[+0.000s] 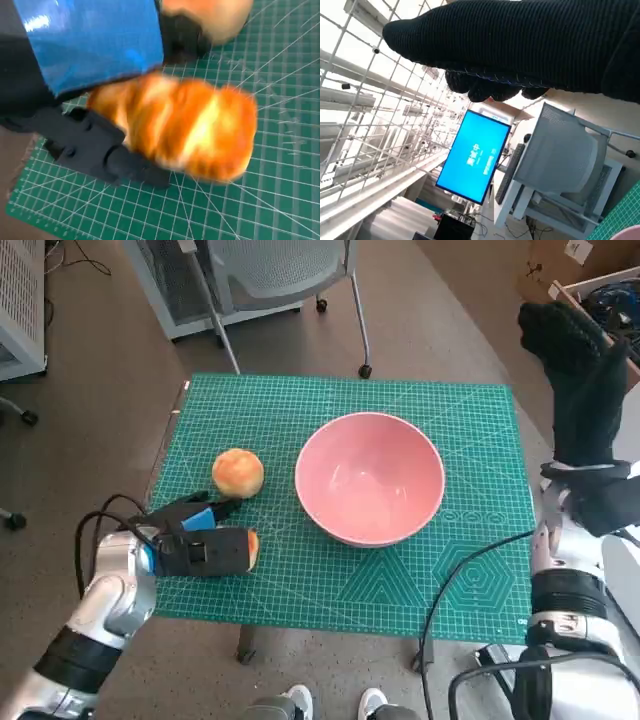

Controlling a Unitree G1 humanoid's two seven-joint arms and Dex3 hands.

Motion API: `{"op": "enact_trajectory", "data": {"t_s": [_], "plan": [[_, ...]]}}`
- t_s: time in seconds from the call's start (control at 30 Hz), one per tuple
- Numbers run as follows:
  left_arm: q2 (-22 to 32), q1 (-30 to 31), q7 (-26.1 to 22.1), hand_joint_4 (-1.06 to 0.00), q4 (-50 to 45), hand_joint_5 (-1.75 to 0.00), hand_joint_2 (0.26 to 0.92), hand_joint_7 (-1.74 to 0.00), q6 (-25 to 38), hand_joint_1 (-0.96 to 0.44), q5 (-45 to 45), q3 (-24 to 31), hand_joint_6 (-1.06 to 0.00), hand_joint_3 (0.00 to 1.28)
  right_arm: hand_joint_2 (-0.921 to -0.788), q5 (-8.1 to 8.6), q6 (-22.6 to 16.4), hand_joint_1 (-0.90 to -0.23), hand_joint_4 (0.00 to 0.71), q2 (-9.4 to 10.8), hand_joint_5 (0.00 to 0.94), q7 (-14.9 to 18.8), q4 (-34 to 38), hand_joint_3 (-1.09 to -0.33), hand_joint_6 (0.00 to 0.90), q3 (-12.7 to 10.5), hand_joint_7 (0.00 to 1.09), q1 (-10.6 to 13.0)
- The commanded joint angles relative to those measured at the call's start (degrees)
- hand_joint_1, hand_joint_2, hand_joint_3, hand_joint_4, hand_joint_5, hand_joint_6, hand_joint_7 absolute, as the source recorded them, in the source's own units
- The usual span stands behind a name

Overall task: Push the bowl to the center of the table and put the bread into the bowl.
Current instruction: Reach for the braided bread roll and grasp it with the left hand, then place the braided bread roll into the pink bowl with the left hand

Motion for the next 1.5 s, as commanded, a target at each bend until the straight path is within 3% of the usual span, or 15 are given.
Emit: {"op": "enact_trajectory", "data": {"t_s": [0.03,0.1,0.13,0.23,0.3,0.47,0.73,0.93,1.17,1.5], "plan": [[-1.9,0.9,2.9,-0.19,3.7,-0.02,0.727,-0.04,0.2,-0.12,0.7,-0.8,-0.37,0.01,-0.921,1.06,1.0,-0.729,0.17,0.3,0.0,0.8,0.2,-0.806,0.282,-0.4,0.03,1.5],[-2.1,1.7,5.1,-0.45,3.8,-0.14,0.756,-0.08,0.0,-0.05,1.2,-0.6,-0.5,0.02,-0.921,1.01,1.0,-0.728,0.17,0.3,0.0,0.8,0.0,-0.806,0.282,-0.4,0.03,1.6],[-2.0,2.4,6.5,-0.56,3.5,-0.51,0.808,-0.13,-0.5,0.1,1.4,-0.5,-0.62,0.03,-0.921,0.87,0.9,-0.728,0.17,0.4,0.0,0.7,-0.1,-0.806,0.282,-0.4,0.03,1.6],[-1.4,3.7,8.6,-0.69,2.5,-1.01,0.863,-0.63,-1.7,0.04,1.7,-0.5,-0.7,0.05,-0.921,0.6,0.8,-0.728,0.17,0.4,0.0,0.5,-0.4,-0.807,0.282,-0.4,0.03,1.8],[-0.4,4.7,8.5,-0.72,0.5,-1.1,0.862,-0.77,-2.1,0.02,1.8,-0.4,-0.74,0.07,-0.921,0.53,0.9,-0.727,0.17,0.4,0.0,0.3,-0.5,-0.809,0.282,-0.4,0.03,1.8],[1.8,6.0,3.8,-0.77,-5.8,-1.06,0.859,-1.07,-1.3,0.0,0.5,1.0,-0.72,0.1,-0.921,0.41,1.0,-0.729,0.169,0.5,0.0,0.2,-0.3,-0.811,0.281,-0.5,0.03,1.7],[5.4,8.6,-5.2,-0.71,-21.7,-1.16,0.872,-1.08,2.6,0.0,-4.0,6.9,-0.7,0.11,-0.921,0.21,1.2,-0.731,0.165,0.7,0.0,-0.2,0.4,-0.812,0.281,-0.6,0.03,1.2],[6.5,11.0,-6.7,-0.68,-29.5,-1.17,0.876,-1.1,1.1,0.0,-9.4,13.1,-0.72,0.11,-0.921,-0.81,0.9,-0.731,0.165,0.9,0.001,-1.2,0.4,-0.813,0.281,-0.2,0.04,1.2],[6.6,11.0,-7.1,-0.72,-35.7,-1.21,0.859,-0.99,0.3,0.0,-15.6,19.7,-0.74,0.12,-0.921,-1.51,0.6,-0.723,0.168,1.0,0.002,-2.2,0.4,-0.817,0.28,0.4,0.04,1.2],[5.5,1.2,-6.1,-0.77,-40.8,-1.14,0.85,-1.02,5.2,0.0,-17.3,22.0,-0.72,0.13,-0.921,-2.04,0.0,-0.713,0.172,1.3,0.003,-2.8,0.9,-0.825,0.279,1.0,0.04,1.0]]}}
